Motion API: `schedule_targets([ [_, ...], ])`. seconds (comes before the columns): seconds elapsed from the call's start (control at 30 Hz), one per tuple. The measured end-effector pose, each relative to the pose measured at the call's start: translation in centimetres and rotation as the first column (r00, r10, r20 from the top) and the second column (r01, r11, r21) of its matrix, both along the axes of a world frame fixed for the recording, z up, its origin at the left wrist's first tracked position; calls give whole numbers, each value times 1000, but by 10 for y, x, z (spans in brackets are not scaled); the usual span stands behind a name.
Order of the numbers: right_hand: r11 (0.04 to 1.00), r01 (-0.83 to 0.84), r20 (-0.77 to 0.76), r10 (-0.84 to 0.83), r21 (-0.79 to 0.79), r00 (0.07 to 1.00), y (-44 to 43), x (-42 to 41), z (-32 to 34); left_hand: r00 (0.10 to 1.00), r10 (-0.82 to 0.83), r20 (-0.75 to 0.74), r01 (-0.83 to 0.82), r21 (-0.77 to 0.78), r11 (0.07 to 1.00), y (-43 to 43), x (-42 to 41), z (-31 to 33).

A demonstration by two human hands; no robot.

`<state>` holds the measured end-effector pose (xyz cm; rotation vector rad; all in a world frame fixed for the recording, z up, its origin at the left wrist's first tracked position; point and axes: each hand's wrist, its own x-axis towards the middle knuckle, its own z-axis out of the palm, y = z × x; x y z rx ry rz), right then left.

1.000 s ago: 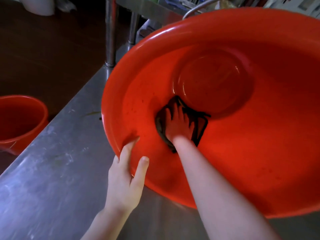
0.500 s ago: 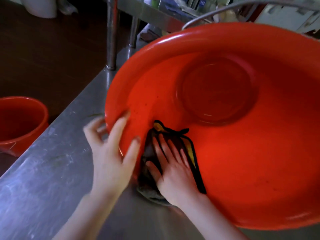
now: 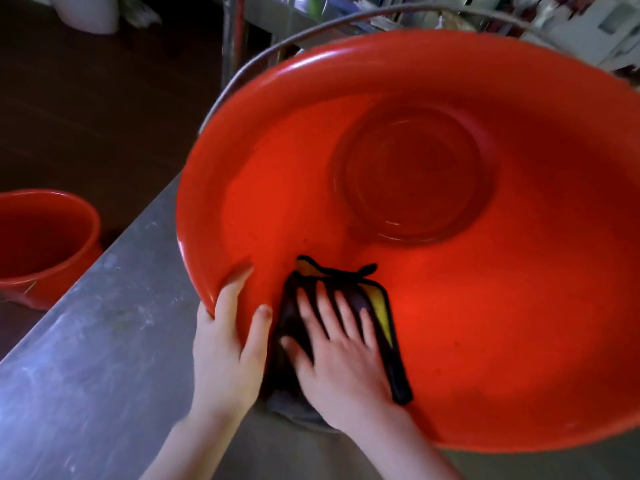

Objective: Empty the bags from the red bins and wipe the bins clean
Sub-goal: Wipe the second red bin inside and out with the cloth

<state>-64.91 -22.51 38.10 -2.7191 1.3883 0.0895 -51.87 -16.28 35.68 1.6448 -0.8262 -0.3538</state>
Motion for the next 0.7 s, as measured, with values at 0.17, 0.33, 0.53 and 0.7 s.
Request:
schedule_targets([
  [0.17,985,161,102,-155,-57,983,-74,48,-14,1000,-4,-11,4,-2,1000,0,2,-6],
  [0.33,892,431,116,-446,135,888,-145,71,-11,999,-28,-44,27,-15,1000,-1,0,-7],
  [0.53,996,84,171,-78,-31,982,-39,50,-9,999,-31,-28,31,-11,999,0,1,-5],
  [0.7,999,19,202,-10,-39,979,-29,50,-8,999,-36,-32,35,-10,999,1,3,-4],
])
